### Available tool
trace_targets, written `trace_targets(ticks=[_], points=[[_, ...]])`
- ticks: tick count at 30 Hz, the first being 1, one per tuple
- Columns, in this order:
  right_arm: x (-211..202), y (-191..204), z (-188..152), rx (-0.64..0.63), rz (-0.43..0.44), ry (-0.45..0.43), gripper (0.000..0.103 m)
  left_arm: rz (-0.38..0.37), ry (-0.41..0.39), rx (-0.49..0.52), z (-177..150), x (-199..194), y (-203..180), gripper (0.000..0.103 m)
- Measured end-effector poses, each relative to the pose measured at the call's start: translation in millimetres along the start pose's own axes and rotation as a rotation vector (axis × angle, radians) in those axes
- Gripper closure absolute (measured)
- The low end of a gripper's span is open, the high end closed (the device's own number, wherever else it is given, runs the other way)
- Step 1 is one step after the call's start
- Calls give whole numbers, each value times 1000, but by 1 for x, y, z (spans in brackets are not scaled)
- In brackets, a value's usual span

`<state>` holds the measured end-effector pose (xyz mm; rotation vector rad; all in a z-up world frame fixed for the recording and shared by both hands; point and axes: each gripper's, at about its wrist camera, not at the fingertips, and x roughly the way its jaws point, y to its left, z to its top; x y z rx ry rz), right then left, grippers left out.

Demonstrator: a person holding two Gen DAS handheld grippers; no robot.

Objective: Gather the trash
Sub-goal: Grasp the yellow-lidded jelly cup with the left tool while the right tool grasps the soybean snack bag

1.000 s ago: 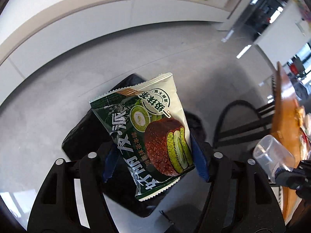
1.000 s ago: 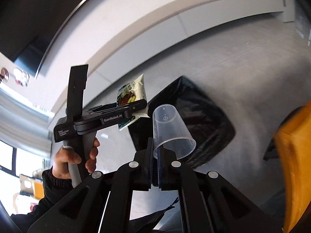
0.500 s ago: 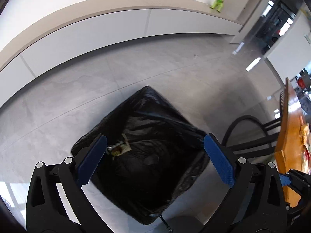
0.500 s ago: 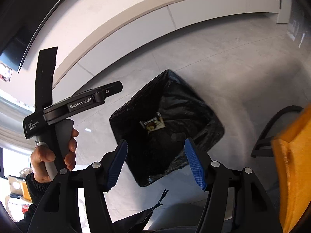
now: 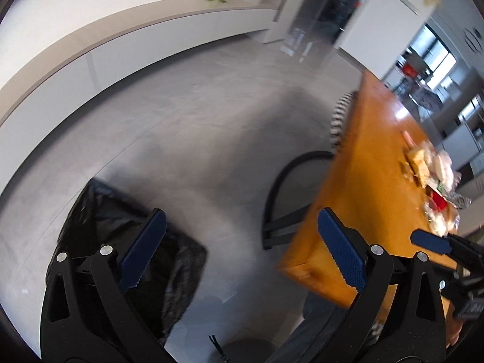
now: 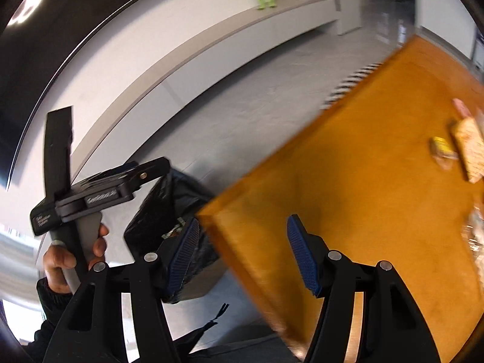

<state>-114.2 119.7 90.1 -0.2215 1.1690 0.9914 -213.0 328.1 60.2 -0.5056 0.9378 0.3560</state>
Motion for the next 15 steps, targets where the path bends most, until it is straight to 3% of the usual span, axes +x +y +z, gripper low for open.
trace_targets(ticks=[5,6,10,15], points=[[-41,-103,18,203,-102,-58,40,-38,19,128,27,27,-80,6],[-47,-124,20,252,-102,-71,40,-42,24,156,31,34,-95,6],[-62,-218,18,491,-58,-128,62,-85,59,231,44,63,-147,6],[-57,-287,10,648,-24,-167,64,-149,100,283,54,90,-201,6]])
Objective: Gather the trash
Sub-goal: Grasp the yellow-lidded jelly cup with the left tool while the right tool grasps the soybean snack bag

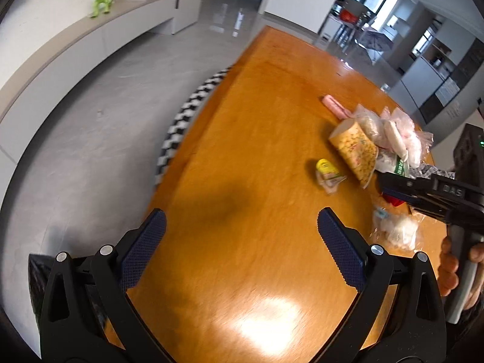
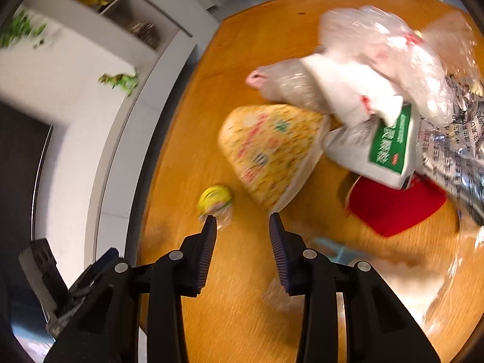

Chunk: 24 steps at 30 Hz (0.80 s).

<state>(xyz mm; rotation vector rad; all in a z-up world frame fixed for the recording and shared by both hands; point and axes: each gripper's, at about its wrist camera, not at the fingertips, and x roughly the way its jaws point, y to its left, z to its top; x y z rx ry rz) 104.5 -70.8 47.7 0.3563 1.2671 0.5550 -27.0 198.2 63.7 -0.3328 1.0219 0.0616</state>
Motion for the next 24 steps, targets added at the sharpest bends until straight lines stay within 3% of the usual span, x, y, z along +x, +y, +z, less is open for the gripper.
trace_targets(ticks=[6,10,11,13,20,22,23,24], points=[[14,-20,14,77,-32,-23,64,-6,31,66,20,28,-40,6],[16,-17,13,102,-4,-46,65,-16,53,80,26,44,-57,6],[16,-17,12,106,1,-51,81,-16,60,85,28,47,-60,6],[19,-18,12,115,32,-43,99,-13,72,109,29,55,-71,6],[-15,-9,2,56,54,-124,99,44,111,184,32,86,-98,6],[-27,-4,-3,28,43,-141,99,51,114,188,31,92,-101,18],[-31,-4,-5,21,42,-149,99,57,124,194,29,97,-103,34],[-35,-1,-6,14,44,-155,99,68,119,200,29,98,-105,42]])
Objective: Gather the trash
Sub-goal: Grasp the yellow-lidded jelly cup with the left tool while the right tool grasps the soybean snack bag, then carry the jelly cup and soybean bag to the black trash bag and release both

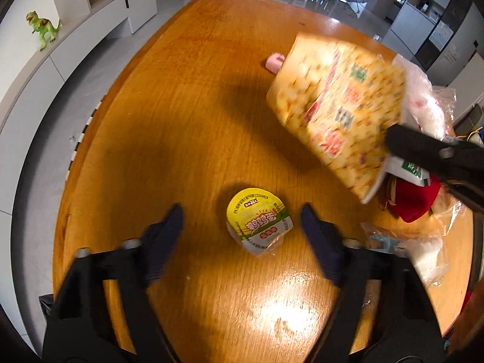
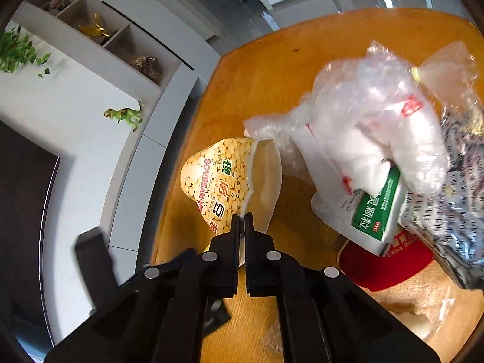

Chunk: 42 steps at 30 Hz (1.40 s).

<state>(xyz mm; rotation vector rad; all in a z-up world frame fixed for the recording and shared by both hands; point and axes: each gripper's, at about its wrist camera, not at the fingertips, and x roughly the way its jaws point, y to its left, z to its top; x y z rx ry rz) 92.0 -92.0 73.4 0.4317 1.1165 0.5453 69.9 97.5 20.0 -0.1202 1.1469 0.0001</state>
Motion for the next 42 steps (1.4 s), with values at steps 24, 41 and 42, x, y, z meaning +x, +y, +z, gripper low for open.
trace_targets(ticks=[24,41,42], points=[[-34,66,-70,-103,35,-5,99,-141,-81,-159,-64,-65,75,91],[38,221,-225,-429,165,253,99,58,-224,-386,-243,-172,238,91],[42,230,-234,-447,172,268,99,81,-228,-414,-257,-180,250,91]])
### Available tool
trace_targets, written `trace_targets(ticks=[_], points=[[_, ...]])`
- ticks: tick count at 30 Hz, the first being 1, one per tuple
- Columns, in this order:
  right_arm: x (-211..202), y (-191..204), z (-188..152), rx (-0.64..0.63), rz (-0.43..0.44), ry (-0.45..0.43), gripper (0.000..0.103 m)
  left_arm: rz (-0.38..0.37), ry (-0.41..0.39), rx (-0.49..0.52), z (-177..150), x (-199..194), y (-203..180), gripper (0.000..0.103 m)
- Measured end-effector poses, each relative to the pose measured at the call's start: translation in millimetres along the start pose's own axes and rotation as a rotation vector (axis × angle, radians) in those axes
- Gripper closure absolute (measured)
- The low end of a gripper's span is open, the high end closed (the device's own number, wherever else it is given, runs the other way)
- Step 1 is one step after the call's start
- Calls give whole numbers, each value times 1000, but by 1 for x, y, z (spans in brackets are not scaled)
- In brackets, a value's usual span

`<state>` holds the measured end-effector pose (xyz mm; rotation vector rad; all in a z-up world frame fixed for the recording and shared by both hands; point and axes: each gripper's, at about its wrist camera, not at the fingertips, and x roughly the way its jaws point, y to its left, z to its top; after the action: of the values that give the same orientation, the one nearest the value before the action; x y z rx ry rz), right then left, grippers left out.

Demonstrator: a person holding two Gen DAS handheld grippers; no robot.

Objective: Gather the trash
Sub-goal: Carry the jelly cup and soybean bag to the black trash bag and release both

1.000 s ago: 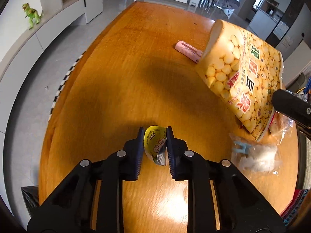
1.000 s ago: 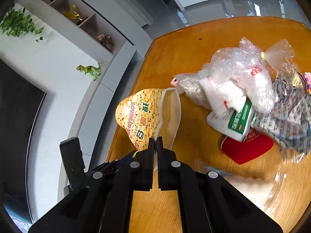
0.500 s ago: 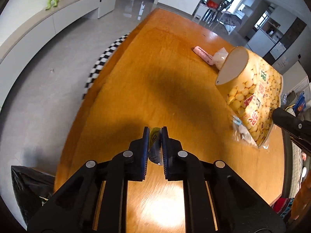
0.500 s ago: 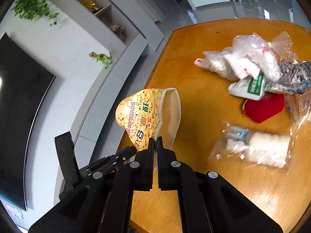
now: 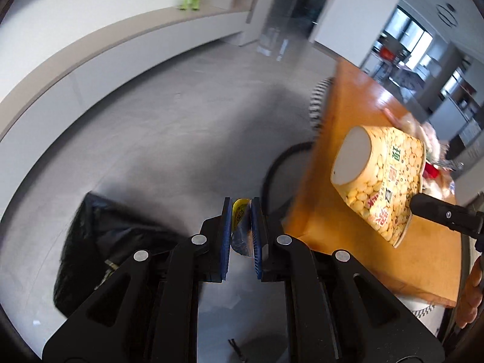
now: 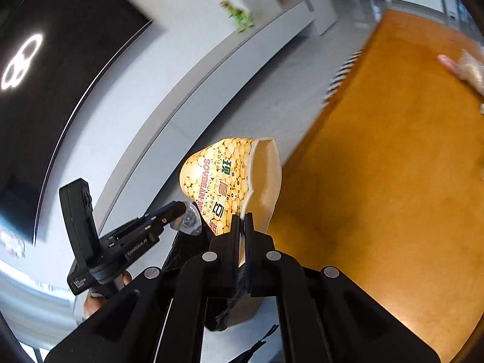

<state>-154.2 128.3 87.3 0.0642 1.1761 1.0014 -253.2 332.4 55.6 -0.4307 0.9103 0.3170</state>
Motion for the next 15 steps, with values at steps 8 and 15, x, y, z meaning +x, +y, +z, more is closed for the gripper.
trace_targets(ticks=[8,15], points=[[91,89,-37,-159,51,185,99,156,-8,-217,-56,-41,118,91],[170,139,-61,-274,8,343,89,218,5,-407,-100,-43,196,58]])
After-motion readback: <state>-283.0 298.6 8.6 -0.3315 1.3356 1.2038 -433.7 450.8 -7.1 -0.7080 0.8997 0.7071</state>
